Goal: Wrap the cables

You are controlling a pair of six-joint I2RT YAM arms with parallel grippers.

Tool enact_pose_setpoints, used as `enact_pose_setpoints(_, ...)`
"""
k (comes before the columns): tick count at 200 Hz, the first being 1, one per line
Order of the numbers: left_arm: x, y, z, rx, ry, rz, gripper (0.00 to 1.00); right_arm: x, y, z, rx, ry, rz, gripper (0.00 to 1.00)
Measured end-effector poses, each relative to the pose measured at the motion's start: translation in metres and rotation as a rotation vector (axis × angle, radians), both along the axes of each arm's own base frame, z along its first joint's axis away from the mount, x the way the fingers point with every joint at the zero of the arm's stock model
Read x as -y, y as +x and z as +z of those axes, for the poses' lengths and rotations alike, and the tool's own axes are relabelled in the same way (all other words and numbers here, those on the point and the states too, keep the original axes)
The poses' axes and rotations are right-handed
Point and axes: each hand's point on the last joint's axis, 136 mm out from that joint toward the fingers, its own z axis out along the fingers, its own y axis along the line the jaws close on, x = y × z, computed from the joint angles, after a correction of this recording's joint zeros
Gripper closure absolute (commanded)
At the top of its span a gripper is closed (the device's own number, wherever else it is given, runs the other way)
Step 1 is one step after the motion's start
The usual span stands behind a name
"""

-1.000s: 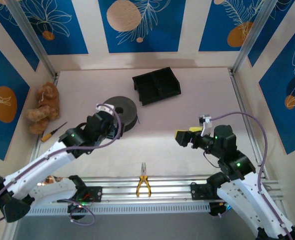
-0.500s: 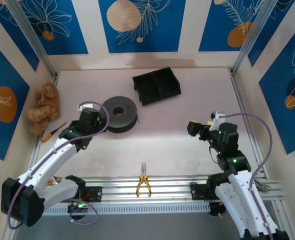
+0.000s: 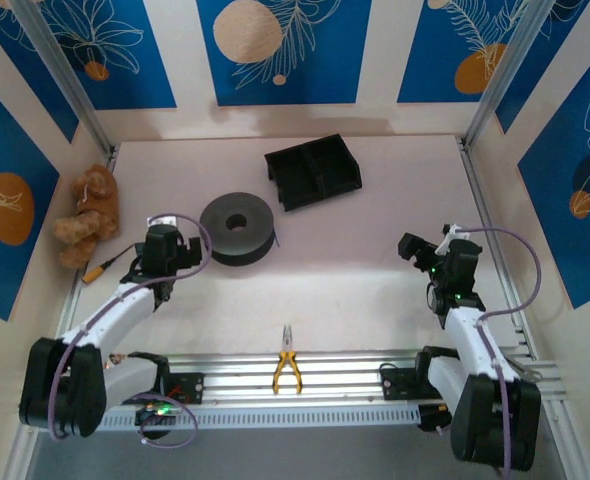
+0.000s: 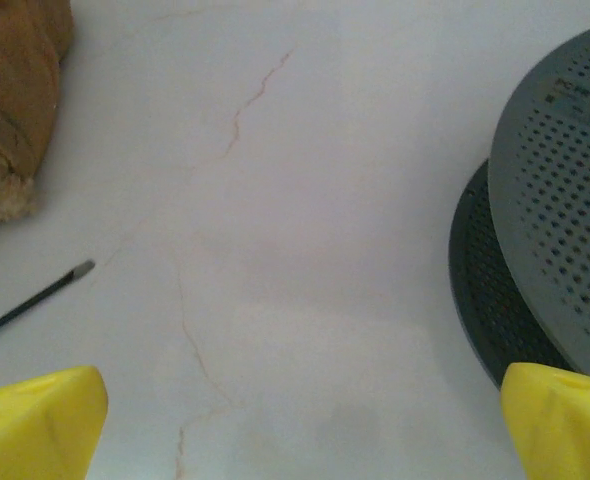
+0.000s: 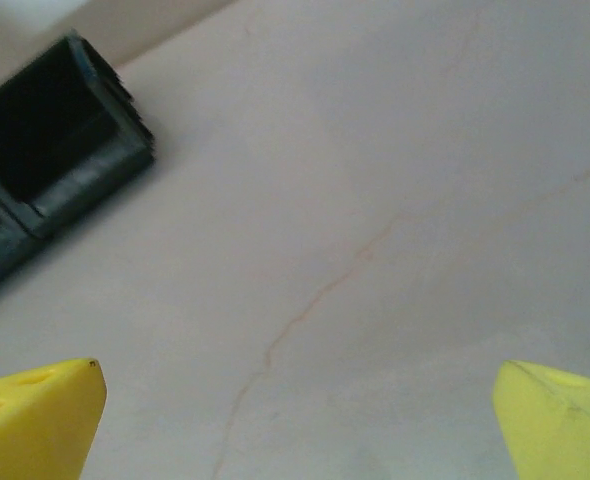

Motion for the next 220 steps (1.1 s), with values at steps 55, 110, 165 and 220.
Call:
enact_pose_setpoints(55, 0.001, 0.037, -0.022, 0.045, 0.07, -0.04, 0.0, -0.018, 0.031, -0.032, -0.015, -0.128, 0.072, 0.01)
enact_pose_setpoints(110, 0.004, 0.055, -0.014, 0.154, 0.102, -0.066, 0.0, -0.043, 0.061, -0.025, 0.119, -0.255, 0.184, 0.01)
enact_pose_setpoints(165, 0.013, 0.034, -0.044, 0.213, 0.104, -0.158, 0.0, -0.059, 0.07, -0.029, 0.148, -0.299, 0.277, 0.01)
enact_pose_setpoints(220, 0.007, 0.052, -0.027, 0.265, 0.081, -0.151, 0.0, -0.05, 0.086, -0.018, 0.15, -0.274, 0.275, 0.01)
